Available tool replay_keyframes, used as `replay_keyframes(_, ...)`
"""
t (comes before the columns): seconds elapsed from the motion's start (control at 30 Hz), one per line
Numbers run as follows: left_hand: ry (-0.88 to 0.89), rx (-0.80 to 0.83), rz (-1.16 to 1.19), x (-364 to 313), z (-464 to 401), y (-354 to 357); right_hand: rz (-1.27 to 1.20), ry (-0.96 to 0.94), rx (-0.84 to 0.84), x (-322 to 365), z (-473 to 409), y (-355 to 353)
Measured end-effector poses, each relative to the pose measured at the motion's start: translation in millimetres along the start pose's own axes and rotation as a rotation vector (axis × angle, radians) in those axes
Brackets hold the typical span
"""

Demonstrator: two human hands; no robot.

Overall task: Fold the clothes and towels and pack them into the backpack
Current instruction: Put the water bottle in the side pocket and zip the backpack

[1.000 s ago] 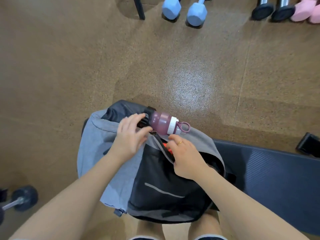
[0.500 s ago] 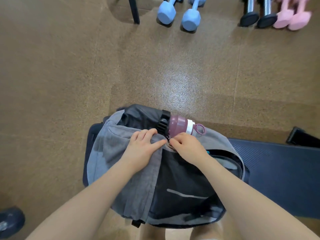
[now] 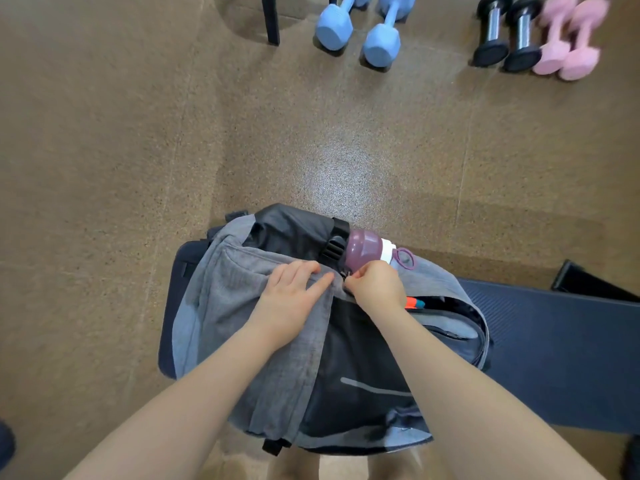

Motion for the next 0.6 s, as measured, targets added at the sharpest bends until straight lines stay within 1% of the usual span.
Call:
replay_keyframes(0.07, -0.043, -0.030, 0.028, 2, -1, -4, -0.034, -0.045, -0.008, 0, 5, 3)
replay_keyframes(0.13, -0.039, -0.031, 0.019, 1, -3, -4, -0.080, -0.078, -0.012, -3, 7, 8)
replay_keyframes(0.2, -0.029, -0.034, 0.009, 0, -2, -3, -0.207, -0.078, 0.008, -6, 7, 14)
replay_keyframes(0.23, -0.034, -0.037, 0.011, 0, -2, -3, -0.346, -0.065, 0.046, -9, 6, 15)
replay_keyframes(0.3, -0.052, -0.047, 0.010, 2, -2, -5, -0.664, -0.012, 0.192, -14, 5, 21)
replay_keyframes(0.33, -0.062, -0.048, 0.006, 2, -3, -5, -0.759, -0.011, 0.275, -12, 5, 25)
replay_keyframes(0.37, -0.071, -0.048, 0.001, 3, -3, -6, -0.773, -0.036, 0.332, -8, 6, 28)
replay_keyframes(0.4, -0.079, -0.050, -0.005, 4, -3, -6, -0.741, -0.071, 0.347, -5, 6, 30)
replay_keyframes(0.43, -0.084, -0.056, -0.010, 4, -4, -6, -0.672, -0.107, 0.305, -4, 6, 28)
replay_keyframes(0.53, -0.097, -0.076, -0.038, 4, -7, -8, -0.433, -0.235, 0.023, -6, 8, 4)
replay_keyframes(0.57, -0.106, -0.077, -0.049, 4, -8, -8, -0.349, -0.281, -0.032, -8, 10, -4)
replay_keyframes(0.6, -0.117, -0.074, -0.057, 3, -9, -8, -0.255, -0.323, -0.037, -9, 10, -9)
Point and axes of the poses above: each hand's wrist, its own z-axis away from the middle knuckle, its own y-axis out of the palm, x = y × z, the point moved 9 cm from there along -z, towards the middle knuckle, and after that the axes turned 11 degrees about y, right-handed, at the moved point
